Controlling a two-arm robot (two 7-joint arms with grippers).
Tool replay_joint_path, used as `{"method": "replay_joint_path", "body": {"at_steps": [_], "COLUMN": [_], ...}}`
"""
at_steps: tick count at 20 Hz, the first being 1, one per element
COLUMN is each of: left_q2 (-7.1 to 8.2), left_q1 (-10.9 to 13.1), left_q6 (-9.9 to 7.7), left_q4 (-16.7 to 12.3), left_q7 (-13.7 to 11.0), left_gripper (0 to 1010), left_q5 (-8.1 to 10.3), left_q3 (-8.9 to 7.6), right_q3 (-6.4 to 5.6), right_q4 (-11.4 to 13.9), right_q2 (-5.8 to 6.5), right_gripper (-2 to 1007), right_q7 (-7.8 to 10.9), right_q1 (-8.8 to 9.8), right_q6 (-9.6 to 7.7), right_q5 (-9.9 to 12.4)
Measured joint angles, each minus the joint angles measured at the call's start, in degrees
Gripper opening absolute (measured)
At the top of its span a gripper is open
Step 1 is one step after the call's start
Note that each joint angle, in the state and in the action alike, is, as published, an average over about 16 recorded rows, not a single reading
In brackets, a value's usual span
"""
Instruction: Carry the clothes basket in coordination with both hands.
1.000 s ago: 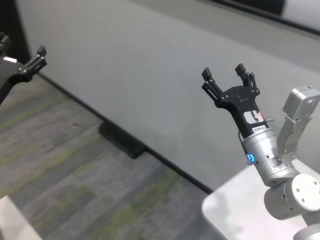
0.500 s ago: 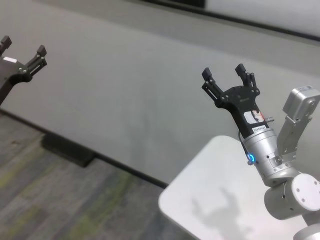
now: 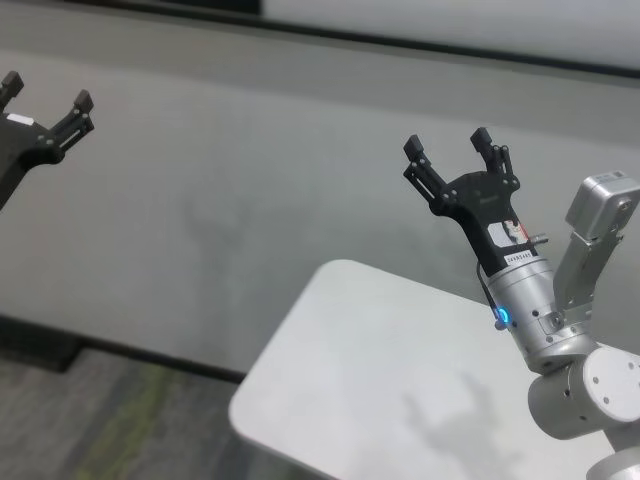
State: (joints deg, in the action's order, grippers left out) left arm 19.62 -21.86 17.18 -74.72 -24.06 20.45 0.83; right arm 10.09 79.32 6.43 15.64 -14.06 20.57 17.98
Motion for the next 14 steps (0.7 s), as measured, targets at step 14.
{"method": "replay_joint_path", "body": {"at_steps": [14], "left_q2": [0.01], "left_q1": [0.01], "left_q6": [0.00], "left_q4": [0.00], "left_q7": [0.05], "left_gripper": [1002], "left_q5": [0.00], "left_q3": [0.02], "right_q3": [0.01], "right_q4": [0.00], "right_q2": [0.03], "right_gripper": [1001], "right_q7": [-0.04], "right_q1": [0.00], "right_q6": [-0.01], "right_q5": [0.00]}}
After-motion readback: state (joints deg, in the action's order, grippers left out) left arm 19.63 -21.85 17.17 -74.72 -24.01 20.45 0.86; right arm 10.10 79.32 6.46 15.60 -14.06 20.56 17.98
